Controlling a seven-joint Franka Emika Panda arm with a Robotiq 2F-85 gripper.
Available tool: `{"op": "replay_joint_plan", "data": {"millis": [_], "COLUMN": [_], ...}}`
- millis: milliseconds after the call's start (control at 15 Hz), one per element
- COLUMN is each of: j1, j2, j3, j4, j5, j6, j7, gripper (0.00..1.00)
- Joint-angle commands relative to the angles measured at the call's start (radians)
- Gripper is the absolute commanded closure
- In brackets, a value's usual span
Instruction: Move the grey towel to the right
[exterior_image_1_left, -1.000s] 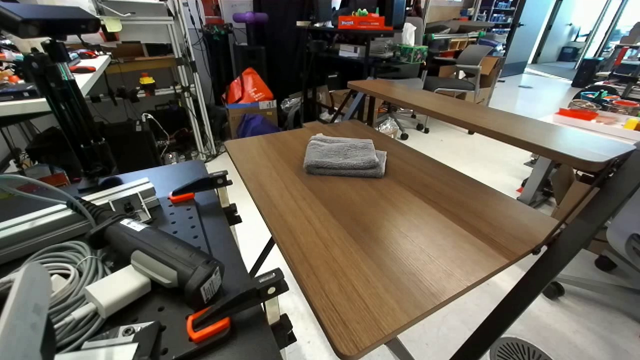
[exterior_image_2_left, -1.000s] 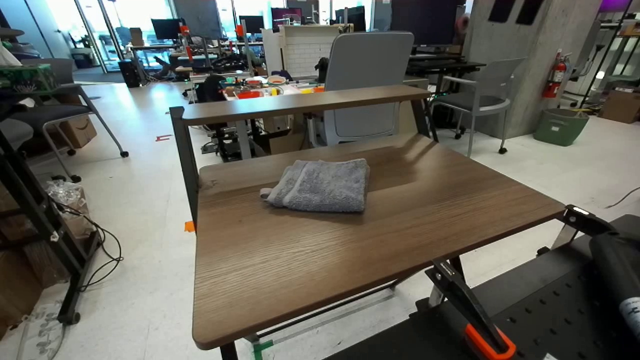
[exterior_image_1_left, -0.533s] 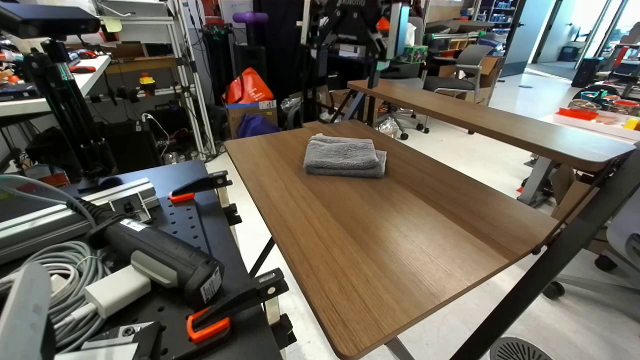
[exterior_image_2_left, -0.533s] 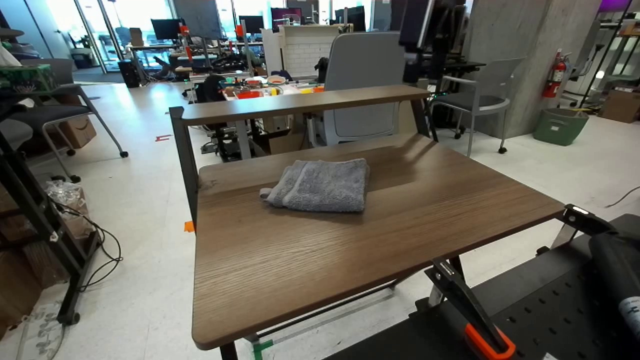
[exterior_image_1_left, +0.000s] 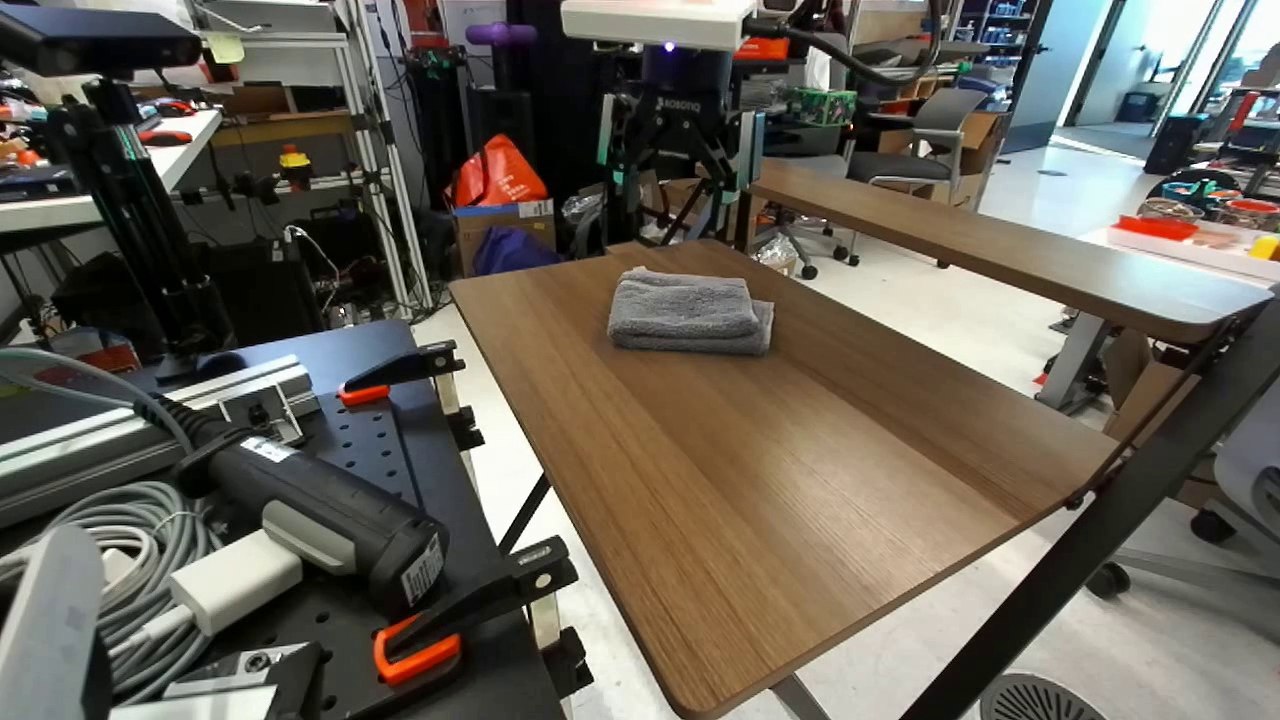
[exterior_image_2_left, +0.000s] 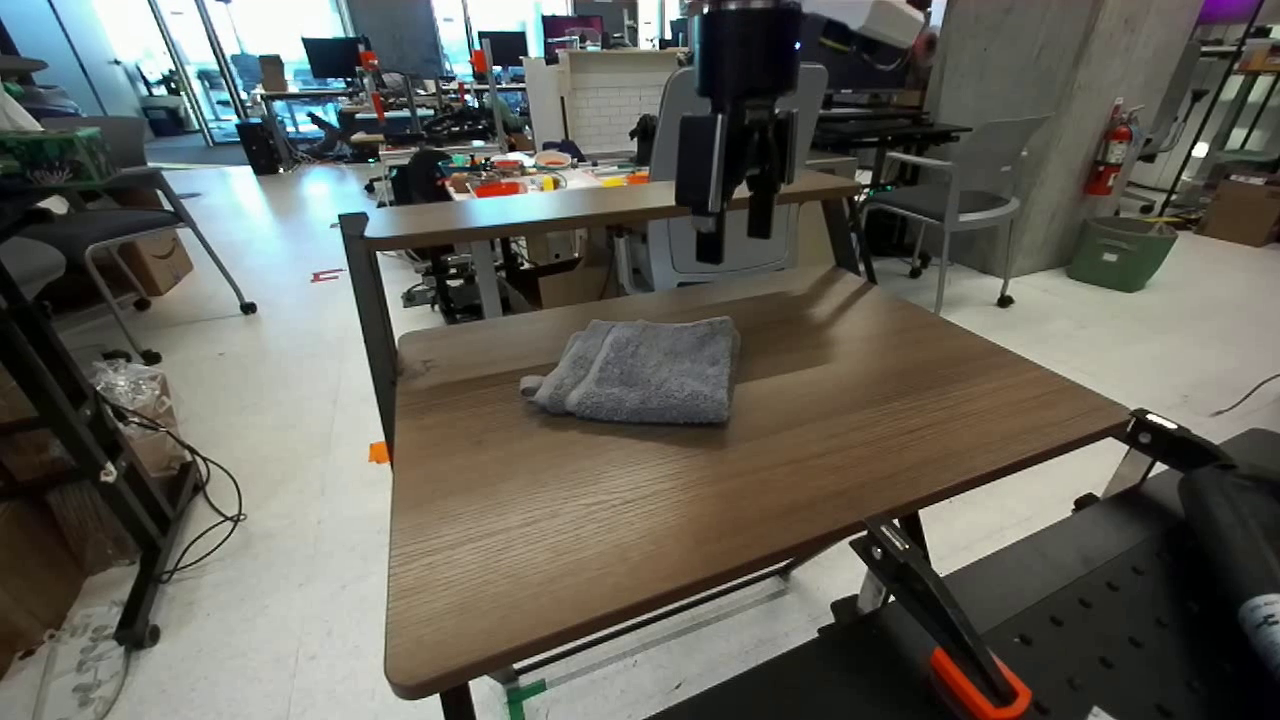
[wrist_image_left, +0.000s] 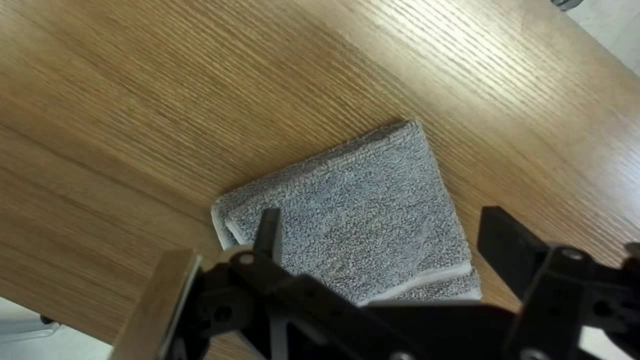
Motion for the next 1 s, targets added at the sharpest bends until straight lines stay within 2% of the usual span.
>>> {"op": "replay_joint_plan", "data": {"millis": [0,933], "j1": [0.01,0.062], "j2": [0.103,0.416], "j3": [0.006,0.07], "j4": [0.09,0.401], "j5": [-0.064,-0.085], "j6": [0.03,-0.015], "j7": [0.066,0.033], "gripper": [0.0,0.0]}}
